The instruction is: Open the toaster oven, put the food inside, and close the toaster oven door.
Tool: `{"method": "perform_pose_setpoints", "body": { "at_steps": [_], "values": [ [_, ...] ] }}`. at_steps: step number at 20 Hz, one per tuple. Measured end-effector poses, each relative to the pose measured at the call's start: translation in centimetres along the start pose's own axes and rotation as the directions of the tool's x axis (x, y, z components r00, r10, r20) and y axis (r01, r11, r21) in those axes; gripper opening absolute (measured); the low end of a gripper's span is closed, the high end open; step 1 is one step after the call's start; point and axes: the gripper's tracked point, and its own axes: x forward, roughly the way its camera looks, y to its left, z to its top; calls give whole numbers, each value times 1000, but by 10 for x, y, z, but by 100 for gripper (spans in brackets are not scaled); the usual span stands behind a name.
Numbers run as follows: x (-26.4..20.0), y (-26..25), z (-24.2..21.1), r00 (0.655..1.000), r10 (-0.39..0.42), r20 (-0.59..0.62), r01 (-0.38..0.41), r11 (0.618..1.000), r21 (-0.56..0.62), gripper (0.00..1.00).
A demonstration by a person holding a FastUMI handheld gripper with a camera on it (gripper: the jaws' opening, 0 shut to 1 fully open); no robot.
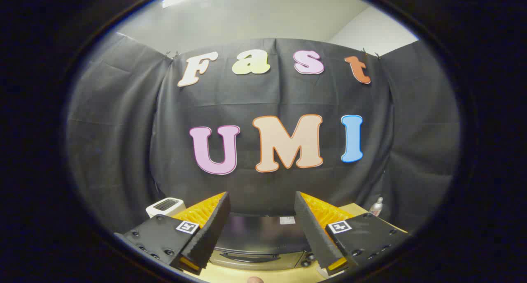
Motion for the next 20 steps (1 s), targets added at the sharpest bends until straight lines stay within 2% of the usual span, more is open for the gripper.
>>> {"method": "perform_pose_setpoints", "body": {
  "at_steps": [8, 14, 20],
  "values": [
    [10, -5, -2, 1000, 1, -12, -1, 1000, -1, 97],
    [15, 4, -19, 999, 5, -42, -6, 1000, -12, 97],
    [34, 11, -107, 986, -25, -167, 22, 1000, -20, 98]
  ]
}}
